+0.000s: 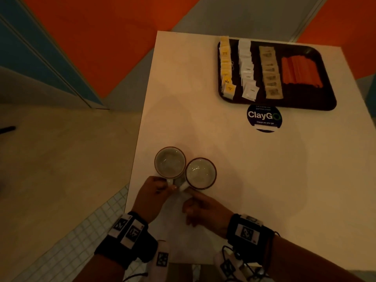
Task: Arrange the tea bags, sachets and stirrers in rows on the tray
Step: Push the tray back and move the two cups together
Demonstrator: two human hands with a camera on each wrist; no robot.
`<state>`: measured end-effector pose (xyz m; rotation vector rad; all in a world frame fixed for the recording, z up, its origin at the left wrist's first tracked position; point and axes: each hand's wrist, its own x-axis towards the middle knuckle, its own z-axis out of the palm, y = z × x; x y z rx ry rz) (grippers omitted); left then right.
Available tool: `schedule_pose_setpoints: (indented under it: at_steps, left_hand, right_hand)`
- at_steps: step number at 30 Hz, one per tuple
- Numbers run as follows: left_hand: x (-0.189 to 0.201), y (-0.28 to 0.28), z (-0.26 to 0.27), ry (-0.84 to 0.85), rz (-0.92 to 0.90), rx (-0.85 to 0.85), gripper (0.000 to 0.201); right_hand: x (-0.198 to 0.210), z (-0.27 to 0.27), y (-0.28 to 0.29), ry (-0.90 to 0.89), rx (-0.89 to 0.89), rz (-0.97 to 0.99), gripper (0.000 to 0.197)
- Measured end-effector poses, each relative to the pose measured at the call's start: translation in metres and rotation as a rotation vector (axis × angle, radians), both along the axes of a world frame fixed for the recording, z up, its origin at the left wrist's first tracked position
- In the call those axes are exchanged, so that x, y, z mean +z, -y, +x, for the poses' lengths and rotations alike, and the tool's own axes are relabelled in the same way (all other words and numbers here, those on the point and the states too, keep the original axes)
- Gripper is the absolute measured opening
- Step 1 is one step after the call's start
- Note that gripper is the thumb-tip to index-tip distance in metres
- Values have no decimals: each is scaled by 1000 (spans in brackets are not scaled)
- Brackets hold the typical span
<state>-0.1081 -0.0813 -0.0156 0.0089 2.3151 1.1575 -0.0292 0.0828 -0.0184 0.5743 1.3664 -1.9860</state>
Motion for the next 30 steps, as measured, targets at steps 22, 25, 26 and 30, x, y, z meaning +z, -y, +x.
schedule_pose_setpoints:
  at_steps: [22, 25, 26, 30]
  left_hand:
    - [18, -59, -147, -204, 11, 145, 23]
    - [18, -78, -188, -187, 68, 218, 25]
    - [20, -85, -203, -175, 73, 234, 27]
    - [22, -107, -258, -177, 30, 220, 29]
  right_hand:
    - [2, -152, -87, -335, -281, 1003, 30]
    - [7, -207, -99, -324, -317, 1000, 35]
    - [6, -227, -103, -322, -348, 987, 35]
    - [5, -295, -117, -325, -415, 990, 41]
